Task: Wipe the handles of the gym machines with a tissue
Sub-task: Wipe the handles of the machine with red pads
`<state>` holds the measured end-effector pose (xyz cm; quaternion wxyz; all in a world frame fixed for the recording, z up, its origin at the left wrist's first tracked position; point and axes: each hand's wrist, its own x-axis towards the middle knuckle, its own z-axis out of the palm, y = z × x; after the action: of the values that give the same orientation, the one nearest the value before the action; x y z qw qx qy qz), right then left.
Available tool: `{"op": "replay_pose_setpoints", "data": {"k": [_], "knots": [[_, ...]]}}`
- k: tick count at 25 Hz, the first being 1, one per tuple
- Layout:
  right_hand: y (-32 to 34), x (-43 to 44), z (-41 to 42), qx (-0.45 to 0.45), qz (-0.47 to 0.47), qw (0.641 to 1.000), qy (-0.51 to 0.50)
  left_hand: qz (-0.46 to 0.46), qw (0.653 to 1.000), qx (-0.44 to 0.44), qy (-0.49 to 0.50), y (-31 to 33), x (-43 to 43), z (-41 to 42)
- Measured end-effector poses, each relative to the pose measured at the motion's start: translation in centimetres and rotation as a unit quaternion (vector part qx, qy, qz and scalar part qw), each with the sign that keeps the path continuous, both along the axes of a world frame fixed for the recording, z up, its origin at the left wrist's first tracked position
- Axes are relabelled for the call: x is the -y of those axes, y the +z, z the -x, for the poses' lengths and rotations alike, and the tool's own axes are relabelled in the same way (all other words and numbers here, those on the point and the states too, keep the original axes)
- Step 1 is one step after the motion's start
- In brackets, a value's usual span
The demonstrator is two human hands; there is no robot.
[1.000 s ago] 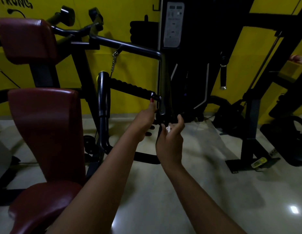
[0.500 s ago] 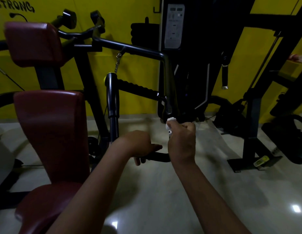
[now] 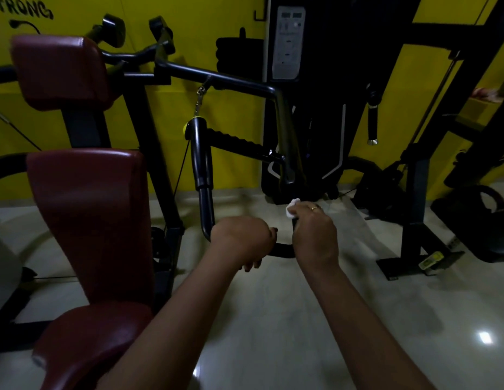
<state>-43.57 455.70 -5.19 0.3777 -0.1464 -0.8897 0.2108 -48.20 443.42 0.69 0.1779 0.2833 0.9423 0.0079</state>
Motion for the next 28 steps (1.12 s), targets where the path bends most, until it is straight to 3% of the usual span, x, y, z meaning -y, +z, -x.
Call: {"op": "replay_pose_setpoints", "data": {"k": [3, 5, 6, 7, 8, 9, 10, 12, 14, 16, 21, 24, 25, 26, 28], "knots": [[0.9, -1.2, 2.3, -0.033, 0.075, 0.996, -0.02, -0.002, 0.999, -0.048, -0.016, -0.4, 0.2, 0.0], [0.5, -1.7, 2.7, -0.027, 0.217, 0.974, -0.052, -0.009, 0.997, -0.068, -0.019, -0.6, 0.2, 0.0], [0.2, -1.8, 2.5, -0.042, 0.341, 0.937, -0.055, -0.018, 0.997, -0.075, -0.02, -0.7, 0.3, -0.1], [0.0, -1.6, 2.0, -0.075, 0.505, 0.859, -0.03, -0.027, 0.996, -0.084, -0.021, -0.8, 0.3, -0.1], [0.0, -1.3, 1.5, -0.099, 0.66, 0.745, 0.013, -0.037, 0.995, -0.095, -0.024, -0.9, 0.3, -0.1], [0.0, -1.2, 1.1, -0.114, 0.769, 0.626, 0.065, -0.045, 0.993, -0.107, -0.026, -1.0, 0.4, -0.2], [0.0, -1.2, 0.9, -0.116, 0.828, 0.539, 0.106, -0.051, 0.991, -0.117, -0.029, -1.1, 0.5, -0.2], [0.1, -1.5, 1.4, -0.111, 0.876, 0.443, 0.159, -0.053, 0.99, -0.124, -0.033, -1.1, 0.6, -0.3], [0.3, -1.8, 2.3, -0.128, 0.892, 0.393, 0.182, -0.055, 0.991, -0.118, -0.033, -1.0, 0.5, -0.3], [0.3, -1.5, 2.2, -0.123, 0.884, 0.415, 0.178, -0.058, 0.991, -0.117, -0.03, -0.8, 0.6, -0.3], [-0.5, -1.9, -0.1, -0.008, 0.77, 0.614, 0.174, -0.051, 0.992, -0.115, -0.012, -0.8, 0.6, -0.3], [0.0, -2.7, 1.4, -0.042, 0.716, 0.69, 0.101, -0.05, 0.992, -0.114, -0.003, -0.8, 0.5, -0.6], [-0.1, -2.8, 1.7, -0.066, 0.677, 0.728, 0.083, -0.05, 0.992, -0.118, 0.0, -0.8, 0.5, -0.7], [-0.2, -2.6, 1.3, -0.069, 0.6, 0.795, 0.06, -0.05, 0.991, -0.124, 0.004, -0.8, 0.5, -0.8], [-0.8, -2.1, -0.9, -0.036, 0.374, 0.926, 0.029, -0.047, 0.99, -0.132, 0.013, -0.9, 0.4, -0.9]]}}
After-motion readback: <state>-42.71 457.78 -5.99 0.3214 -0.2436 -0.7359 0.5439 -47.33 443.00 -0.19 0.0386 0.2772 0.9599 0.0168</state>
